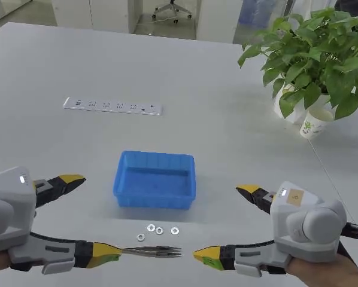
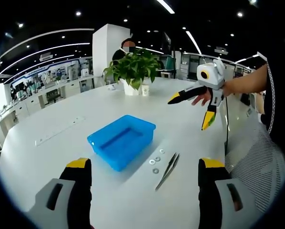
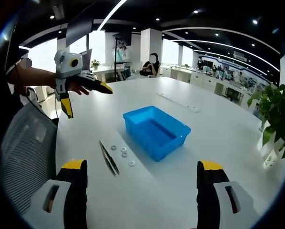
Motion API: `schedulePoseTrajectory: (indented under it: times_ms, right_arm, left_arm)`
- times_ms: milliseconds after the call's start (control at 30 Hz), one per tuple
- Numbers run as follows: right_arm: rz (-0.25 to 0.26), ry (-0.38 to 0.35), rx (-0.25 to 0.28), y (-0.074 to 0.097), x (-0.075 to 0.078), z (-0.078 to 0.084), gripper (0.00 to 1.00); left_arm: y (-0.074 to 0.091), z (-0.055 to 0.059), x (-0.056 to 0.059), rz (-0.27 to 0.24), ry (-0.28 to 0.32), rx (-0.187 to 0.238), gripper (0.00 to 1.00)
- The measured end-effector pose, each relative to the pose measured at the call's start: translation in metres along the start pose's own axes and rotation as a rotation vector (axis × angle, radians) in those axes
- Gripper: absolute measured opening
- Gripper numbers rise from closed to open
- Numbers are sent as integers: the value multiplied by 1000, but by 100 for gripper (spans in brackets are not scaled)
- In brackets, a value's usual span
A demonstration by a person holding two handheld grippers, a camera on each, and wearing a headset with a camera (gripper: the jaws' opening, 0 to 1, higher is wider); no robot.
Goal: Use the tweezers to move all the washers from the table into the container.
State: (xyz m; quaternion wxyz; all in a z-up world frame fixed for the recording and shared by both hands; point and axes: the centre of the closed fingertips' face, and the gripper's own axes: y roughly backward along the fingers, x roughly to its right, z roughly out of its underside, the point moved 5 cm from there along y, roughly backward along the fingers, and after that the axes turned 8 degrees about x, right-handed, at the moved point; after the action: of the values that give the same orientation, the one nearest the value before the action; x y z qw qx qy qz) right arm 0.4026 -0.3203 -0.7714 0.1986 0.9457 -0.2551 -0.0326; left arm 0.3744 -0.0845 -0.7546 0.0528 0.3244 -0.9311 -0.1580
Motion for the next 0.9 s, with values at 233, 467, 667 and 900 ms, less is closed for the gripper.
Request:
schedulePoseTrajectory:
  times_ms: [233, 467, 667, 900]
  right_arm:
    - [-4, 5, 2, 0, 0, 0, 96]
    - [-5, 8, 2, 0, 0, 0, 96]
    - [-6, 11, 5, 0, 1, 0, 96]
    - [-8, 13, 3, 0, 1, 0, 96]
  left_arm:
    - [0, 0, 0, 1, -4, -2, 98]
    - [0, 2, 1, 8, -8, -6, 98]
    - [0, 2, 1, 12, -17, -11, 97]
    - [-1, 3, 2, 18, -23, -19, 96]
